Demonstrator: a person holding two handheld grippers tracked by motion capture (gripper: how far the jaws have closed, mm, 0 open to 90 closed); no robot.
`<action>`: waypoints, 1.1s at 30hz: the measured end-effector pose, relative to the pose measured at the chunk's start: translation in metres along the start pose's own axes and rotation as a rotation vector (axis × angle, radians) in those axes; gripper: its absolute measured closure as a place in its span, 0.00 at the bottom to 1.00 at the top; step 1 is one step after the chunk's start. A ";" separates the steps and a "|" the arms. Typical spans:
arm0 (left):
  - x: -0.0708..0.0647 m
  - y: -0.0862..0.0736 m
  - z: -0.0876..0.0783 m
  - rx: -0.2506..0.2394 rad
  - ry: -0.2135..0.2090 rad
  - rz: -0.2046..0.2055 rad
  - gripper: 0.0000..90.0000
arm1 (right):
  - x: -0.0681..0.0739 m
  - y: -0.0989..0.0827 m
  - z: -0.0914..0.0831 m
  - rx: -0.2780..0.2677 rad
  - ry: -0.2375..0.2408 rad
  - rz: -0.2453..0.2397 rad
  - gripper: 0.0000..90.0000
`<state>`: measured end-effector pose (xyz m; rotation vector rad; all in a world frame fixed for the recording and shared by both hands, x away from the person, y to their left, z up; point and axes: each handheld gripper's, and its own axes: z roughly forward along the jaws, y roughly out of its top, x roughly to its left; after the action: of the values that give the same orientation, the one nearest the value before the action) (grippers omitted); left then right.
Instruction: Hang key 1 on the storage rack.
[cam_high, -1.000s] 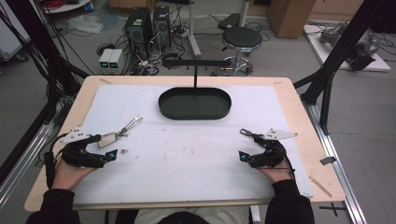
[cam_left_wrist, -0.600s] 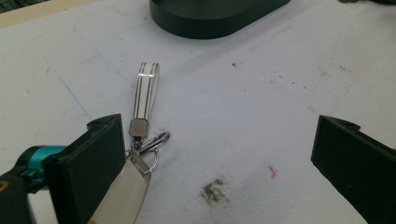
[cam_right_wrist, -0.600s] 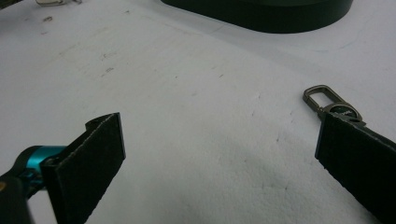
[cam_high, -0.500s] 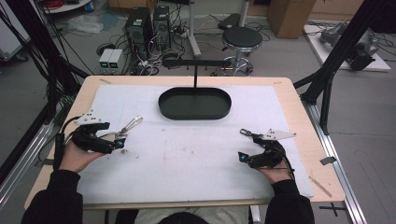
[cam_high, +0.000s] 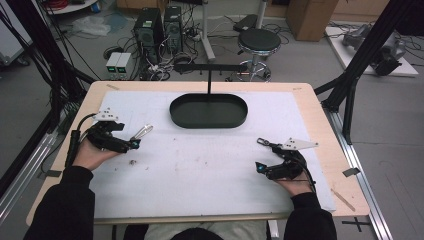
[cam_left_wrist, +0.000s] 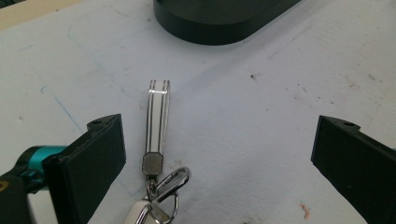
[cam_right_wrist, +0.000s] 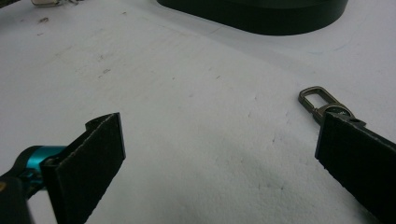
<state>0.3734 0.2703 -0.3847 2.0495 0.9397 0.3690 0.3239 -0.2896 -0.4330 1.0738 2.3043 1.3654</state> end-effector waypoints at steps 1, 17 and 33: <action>0.001 0.002 0.002 0.006 -0.009 -0.003 0.04 | 0.000 0.000 0.000 0.000 0.000 0.000 0.01; 0.028 0.018 0.029 0.089 -0.019 -0.065 0.04 | 0.003 0.001 0.002 0.008 -0.002 -0.007 0.01; 0.036 0.034 0.081 0.245 -0.087 -0.042 0.04 | 0.002 0.000 0.003 0.023 -0.013 -0.008 0.01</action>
<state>0.4588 0.2382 -0.4098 2.2433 1.0137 0.1457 0.3241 -0.2865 -0.4347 1.0756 2.3178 1.3282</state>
